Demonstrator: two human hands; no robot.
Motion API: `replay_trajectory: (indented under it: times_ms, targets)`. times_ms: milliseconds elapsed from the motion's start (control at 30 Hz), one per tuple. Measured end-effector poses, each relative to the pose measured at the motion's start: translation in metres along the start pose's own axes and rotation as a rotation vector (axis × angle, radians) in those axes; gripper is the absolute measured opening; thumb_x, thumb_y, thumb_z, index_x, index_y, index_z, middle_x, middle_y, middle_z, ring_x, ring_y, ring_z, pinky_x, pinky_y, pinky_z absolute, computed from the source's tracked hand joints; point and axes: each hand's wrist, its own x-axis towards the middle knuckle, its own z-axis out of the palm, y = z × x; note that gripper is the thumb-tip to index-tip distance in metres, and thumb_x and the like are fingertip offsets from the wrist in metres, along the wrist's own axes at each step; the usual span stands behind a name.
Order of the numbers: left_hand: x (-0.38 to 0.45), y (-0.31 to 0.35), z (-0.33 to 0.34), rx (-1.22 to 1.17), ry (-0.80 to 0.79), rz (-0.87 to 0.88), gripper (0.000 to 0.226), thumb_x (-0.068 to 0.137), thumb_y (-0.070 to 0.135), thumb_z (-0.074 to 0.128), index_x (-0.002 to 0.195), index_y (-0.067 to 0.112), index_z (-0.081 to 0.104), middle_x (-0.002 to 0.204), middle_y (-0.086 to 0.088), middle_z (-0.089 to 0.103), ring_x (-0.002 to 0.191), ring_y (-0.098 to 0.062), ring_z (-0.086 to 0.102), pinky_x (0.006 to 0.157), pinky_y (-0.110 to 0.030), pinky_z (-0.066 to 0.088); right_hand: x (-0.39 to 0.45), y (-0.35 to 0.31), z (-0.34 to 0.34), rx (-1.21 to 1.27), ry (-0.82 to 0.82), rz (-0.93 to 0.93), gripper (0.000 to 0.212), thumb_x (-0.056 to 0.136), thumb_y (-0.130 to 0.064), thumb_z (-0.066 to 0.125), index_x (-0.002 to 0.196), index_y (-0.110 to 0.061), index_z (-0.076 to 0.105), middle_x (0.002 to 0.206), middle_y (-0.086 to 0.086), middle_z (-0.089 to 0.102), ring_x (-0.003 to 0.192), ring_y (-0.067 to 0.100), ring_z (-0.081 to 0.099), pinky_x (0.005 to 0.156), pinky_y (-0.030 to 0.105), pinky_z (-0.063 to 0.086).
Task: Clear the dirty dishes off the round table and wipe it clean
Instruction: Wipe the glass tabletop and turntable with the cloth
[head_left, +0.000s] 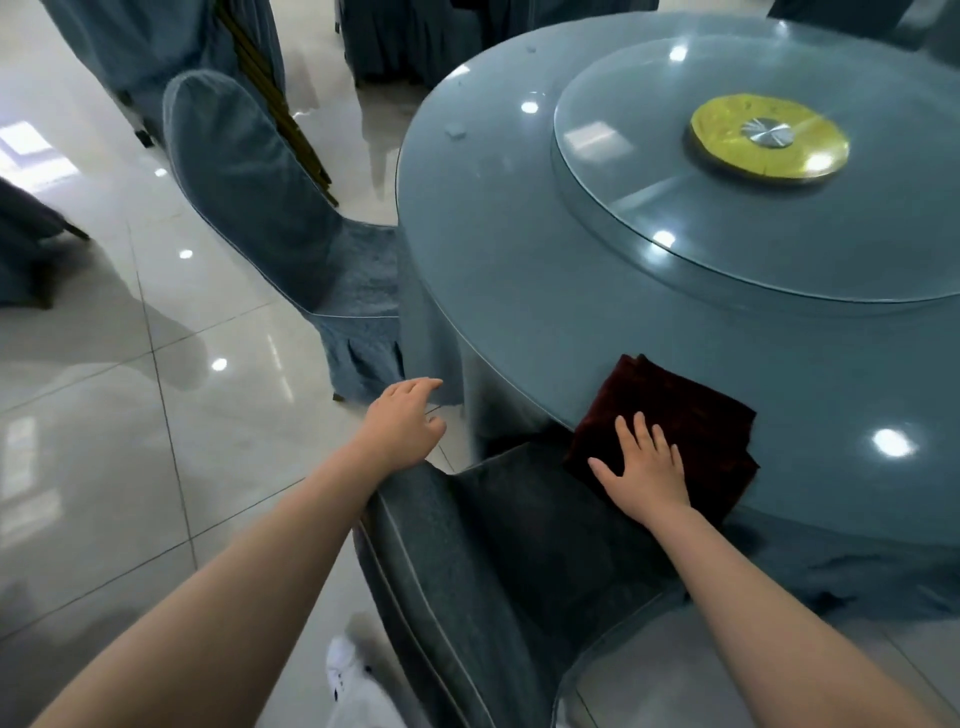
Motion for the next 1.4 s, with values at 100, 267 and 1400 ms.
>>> replay_trajectory:
  times_ms: [100, 267, 1400]
  targets:
    - [0.01, -0.027, -0.017, 0.025, -0.011, 0.074, 0.058, 0.093, 0.023, 0.048, 0.149, 0.021, 0.032, 0.154, 0.002, 0.034, 0.143, -0.019, 0.026, 0.117, -0.034, 0.018, 0.001, -0.023, 0.004, 0.005, 0.002, 0.07, 0.079, 0.095, -0.064, 0.032, 0.157, -0.026, 0.001, 0.164, 0.002, -0.008, 0.151, 0.025, -0.003, 0.122, 0.046, 0.004]
    - [0.026, -0.095, -0.051, 0.092, -0.074, 0.145, 0.058, 0.093, 0.028, 0.048, 0.149, 0.024, 0.032, 0.154, 0.002, 0.034, 0.143, -0.019, 0.026, 0.119, -0.04, 0.021, 0.012, -0.077, 0.005, 0.033, -0.009, 0.145, 0.08, 0.094, -0.064, 0.035, 0.157, -0.027, 0.003, 0.164, 0.001, -0.006, 0.151, 0.026, -0.001, 0.121, 0.046, 0.008]
    - [0.327, -0.132, -0.103, 0.19, -0.193, 0.544, 0.059, 0.093, 0.021, 0.052, 0.149, 0.02, 0.033, 0.159, 0.001, 0.024, 0.147, -0.02, 0.015, 0.121, -0.035, 0.012, 0.125, -0.165, 0.0, 0.354, 0.521, 0.686, 0.066, 0.094, -0.056, 0.023, 0.144, -0.019, 0.045, 0.153, 0.0, 0.04, 0.145, 0.023, 0.028, 0.121, 0.048, 0.014]
